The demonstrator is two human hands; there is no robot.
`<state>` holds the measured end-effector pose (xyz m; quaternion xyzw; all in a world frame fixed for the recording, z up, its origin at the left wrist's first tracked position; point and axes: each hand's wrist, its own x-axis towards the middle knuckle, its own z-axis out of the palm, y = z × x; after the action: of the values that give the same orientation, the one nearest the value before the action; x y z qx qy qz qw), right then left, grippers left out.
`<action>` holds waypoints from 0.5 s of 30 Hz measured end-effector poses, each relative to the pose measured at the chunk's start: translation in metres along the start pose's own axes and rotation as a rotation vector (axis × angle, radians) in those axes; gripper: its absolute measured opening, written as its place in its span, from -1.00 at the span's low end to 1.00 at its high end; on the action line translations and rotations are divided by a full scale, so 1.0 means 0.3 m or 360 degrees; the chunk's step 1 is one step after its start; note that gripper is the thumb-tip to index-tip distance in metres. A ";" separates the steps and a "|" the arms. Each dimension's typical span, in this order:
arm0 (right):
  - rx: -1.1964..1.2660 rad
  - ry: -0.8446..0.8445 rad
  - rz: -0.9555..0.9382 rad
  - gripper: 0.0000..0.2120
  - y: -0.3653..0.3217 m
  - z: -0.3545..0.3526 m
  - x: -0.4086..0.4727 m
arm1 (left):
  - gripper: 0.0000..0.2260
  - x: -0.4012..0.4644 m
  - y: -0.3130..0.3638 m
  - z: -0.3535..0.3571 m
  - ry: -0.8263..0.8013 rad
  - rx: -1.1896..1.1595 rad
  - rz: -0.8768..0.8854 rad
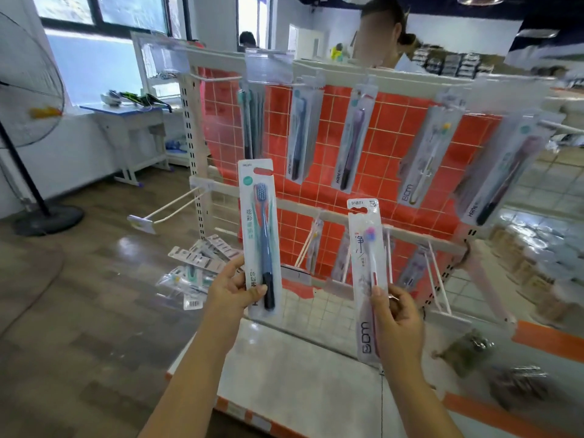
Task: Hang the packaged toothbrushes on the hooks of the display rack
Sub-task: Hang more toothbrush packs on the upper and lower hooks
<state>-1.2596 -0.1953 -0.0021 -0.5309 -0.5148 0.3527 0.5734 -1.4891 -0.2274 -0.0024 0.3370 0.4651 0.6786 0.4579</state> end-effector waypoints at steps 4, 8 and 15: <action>0.0000 0.0027 -0.0034 -0.88 -0.040 0.106 0.022 | -0.55 0.125 0.030 -0.006 -0.0091 -0.0007 0.0043; -0.0022 0.0036 -0.0113 -0.87 -0.111 0.208 0.064 | -0.55 0.252 0.094 0.003 -0.0226 0.0001 0.0062; -0.0016 0.0064 -0.0167 -0.72 -0.165 0.325 0.109 | -0.56 0.456 0.177 0.015 -0.0425 0.0089 0.0137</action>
<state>-1.3535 -0.1494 0.0438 -0.5130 -0.5320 0.3087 0.5988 -1.5500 -0.1059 0.0532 0.4565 0.4039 0.6336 0.4766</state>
